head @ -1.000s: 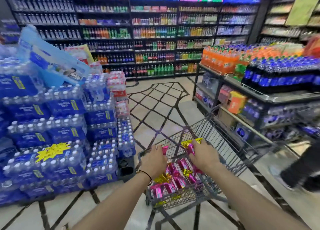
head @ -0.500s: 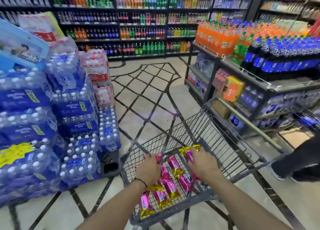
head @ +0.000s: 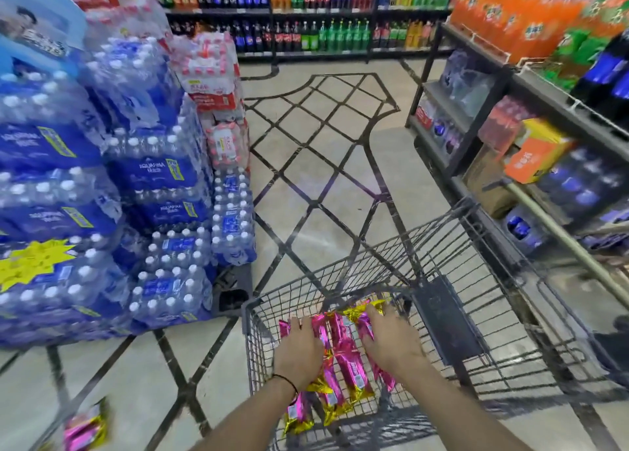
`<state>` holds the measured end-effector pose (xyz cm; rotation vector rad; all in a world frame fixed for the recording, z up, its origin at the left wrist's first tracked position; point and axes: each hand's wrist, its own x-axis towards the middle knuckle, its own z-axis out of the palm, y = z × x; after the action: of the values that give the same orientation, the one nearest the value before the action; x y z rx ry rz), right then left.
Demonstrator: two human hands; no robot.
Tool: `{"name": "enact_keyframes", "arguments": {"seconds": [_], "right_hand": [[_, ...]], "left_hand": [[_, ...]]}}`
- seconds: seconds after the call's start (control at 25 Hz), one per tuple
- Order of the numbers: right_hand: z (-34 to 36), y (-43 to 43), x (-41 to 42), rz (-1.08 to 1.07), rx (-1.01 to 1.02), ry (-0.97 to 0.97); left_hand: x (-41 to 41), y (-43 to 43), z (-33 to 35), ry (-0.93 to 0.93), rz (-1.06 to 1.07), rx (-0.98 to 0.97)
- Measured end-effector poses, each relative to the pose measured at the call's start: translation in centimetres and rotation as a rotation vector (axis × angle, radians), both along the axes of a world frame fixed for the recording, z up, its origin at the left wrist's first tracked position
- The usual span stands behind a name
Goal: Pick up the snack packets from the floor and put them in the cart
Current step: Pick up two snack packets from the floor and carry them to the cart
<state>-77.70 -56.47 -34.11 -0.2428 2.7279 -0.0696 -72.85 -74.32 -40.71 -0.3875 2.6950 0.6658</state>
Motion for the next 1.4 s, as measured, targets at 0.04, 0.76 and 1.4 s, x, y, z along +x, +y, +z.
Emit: {"name": "enact_keyframes", "arguments": {"seconds": [0.04, 0.76, 1.4], "right_hand": [[-1.1, -0.3, -0.4, 0.011, -0.003, -0.018], [-28.3, -0.7, -0.4, 0.126, 0.055, -0.32], [-24.9, -0.9, -0.4, 0.141, 0.045, -0.263]], "left_hand": [[-0.1, -0.1, -1.4, -0.02, 0.013, 0.004], [2.7, 3.8, -23.1, -0.29, 0.194, -0.046], [2.7, 3.1, -20.6, -0.235, 0.143, -0.086]]}}
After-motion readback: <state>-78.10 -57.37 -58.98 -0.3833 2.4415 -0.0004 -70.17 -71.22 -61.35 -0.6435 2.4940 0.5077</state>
